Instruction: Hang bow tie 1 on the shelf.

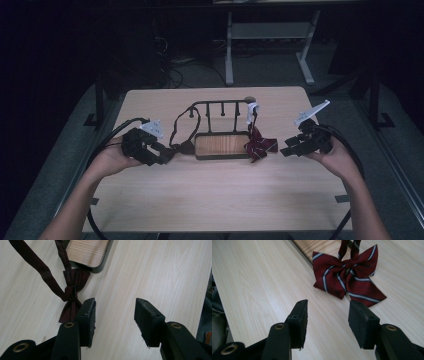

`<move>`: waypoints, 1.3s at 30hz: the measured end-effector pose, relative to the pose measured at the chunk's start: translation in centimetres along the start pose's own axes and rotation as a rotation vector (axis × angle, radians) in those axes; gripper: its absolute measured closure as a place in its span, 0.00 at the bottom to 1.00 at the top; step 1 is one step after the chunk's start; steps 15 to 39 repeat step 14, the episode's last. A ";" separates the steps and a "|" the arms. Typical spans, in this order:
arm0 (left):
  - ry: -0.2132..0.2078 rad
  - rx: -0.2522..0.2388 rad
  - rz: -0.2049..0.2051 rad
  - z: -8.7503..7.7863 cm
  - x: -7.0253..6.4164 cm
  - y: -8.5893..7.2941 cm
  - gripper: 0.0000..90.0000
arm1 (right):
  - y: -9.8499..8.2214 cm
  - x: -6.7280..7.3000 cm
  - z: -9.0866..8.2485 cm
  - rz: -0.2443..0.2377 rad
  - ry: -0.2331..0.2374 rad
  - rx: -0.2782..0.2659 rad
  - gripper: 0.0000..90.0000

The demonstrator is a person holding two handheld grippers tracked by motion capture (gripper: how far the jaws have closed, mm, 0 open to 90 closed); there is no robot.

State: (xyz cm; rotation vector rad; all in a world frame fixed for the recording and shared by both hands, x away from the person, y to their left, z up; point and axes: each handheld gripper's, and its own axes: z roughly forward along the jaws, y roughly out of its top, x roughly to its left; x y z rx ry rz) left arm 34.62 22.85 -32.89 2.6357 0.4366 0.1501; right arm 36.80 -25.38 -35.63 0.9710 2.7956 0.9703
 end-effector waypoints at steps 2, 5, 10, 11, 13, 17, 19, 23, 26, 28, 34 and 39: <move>0.003 0.001 -0.003 0.2 -0.2 -0.2 0.57 | -0.4 0.2 0.1 0.003 0.001 0.002 0.55; 0.009 0.000 -0.004 0.5 -0.6 -0.6 0.56 | -1.3 0.4 0.3 0.007 0.003 0.003 0.54; 0.013 -0.008 -0.007 0.6 -0.9 -1.0 0.54 | -2.4 0.6 0.5 0.018 0.004 0.003 0.53; 0.014 -0.004 -0.001 0.6 -1.0 -1.0 0.54 | -2.6 0.7 0.5 0.017 0.003 0.002 0.53; 0.015 -0.006 -0.006 0.7 -1.1 -1.1 0.53 | -2.8 0.7 0.5 0.016 0.002 0.005 0.52; 0.015 -0.003 -0.003 0.7 -1.2 -1.1 0.53 | -3.1 0.8 0.6 0.019 0.001 0.006 0.52; 0.015 -0.003 -0.003 0.7 -1.2 -1.1 0.53 | -3.1 0.8 0.6 0.019 0.001 0.006 0.52; 0.015 -0.003 -0.003 0.7 -1.2 -1.1 0.53 | -3.1 0.8 0.6 0.019 0.001 0.006 0.52; 0.015 -0.003 -0.003 0.7 -1.2 -1.1 0.53 | -3.1 0.8 0.6 0.019 0.001 0.006 0.52; 0.015 -0.003 -0.003 0.7 -1.2 -1.1 0.53 | -3.1 0.8 0.6 0.019 0.001 0.006 0.52; 0.015 -0.003 -0.003 0.7 -1.2 -1.1 0.53 | -3.1 0.8 0.6 0.019 0.001 0.006 0.52; 0.015 -0.003 -0.003 0.7 -1.2 -1.1 0.53 | -3.1 0.8 0.6 0.019 0.001 0.006 0.52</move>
